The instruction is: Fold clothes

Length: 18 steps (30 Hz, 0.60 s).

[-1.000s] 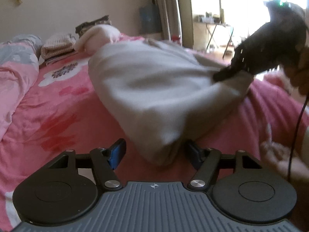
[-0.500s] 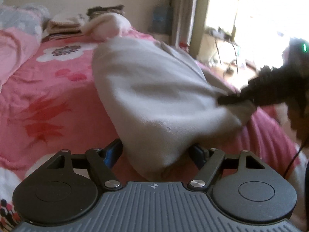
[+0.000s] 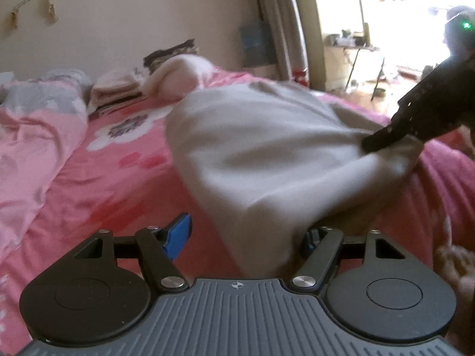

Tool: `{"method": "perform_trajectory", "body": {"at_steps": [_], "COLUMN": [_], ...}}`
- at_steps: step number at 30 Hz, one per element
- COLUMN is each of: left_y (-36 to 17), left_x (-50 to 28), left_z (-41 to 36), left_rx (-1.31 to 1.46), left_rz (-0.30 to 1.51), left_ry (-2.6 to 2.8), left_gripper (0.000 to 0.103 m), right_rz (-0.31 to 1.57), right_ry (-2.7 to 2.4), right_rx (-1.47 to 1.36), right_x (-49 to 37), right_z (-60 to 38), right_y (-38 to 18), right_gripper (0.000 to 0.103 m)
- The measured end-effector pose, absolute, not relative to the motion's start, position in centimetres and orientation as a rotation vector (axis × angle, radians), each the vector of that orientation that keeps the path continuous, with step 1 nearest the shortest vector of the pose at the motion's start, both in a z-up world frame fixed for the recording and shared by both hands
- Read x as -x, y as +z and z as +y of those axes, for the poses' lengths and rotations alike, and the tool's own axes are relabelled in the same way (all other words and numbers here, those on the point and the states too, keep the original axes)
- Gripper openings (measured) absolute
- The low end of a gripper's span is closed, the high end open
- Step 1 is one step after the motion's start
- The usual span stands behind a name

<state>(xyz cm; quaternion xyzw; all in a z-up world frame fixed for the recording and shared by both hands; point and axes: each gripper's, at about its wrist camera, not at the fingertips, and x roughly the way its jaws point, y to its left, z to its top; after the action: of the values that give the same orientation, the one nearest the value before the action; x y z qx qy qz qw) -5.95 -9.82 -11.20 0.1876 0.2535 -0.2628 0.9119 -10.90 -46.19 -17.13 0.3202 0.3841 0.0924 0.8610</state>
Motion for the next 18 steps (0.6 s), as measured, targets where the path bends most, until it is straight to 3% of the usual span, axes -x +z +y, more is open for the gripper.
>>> {"method": "perform_trajectory", "body": {"at_steps": [4, 7, 9, 18], "left_y": [-11.2, -11.6, -11.9, -12.1], "left_x": [5.9, 6.6, 7.3, 7.7], "left_z": [-8.2, -9.6, -10.7, -8.8], "left_rx": [-0.378, -0.449, -0.515, -0.582], "left_rz": [0.586, 0.533, 0.472, 0.469], "left_ry": [-0.514, -0.525, -0.544, -0.527], "left_gripper": [0.073, 0.073, 0.066, 0.071], "right_rz": [0.816, 0.814, 0.811, 0.815], "right_ry": [0.208, 0.199, 0.195, 0.211], "right_rx": [-0.64, -0.637, -0.65, -0.671], "right_x": [10.7, 10.8, 10.9, 10.7], "right_z": [-45.8, -45.8, -45.9, -46.3], "right_y": [-17.0, -17.1, -17.3, -17.4], "right_gripper": [0.007, 0.007, 0.007, 0.006]}}
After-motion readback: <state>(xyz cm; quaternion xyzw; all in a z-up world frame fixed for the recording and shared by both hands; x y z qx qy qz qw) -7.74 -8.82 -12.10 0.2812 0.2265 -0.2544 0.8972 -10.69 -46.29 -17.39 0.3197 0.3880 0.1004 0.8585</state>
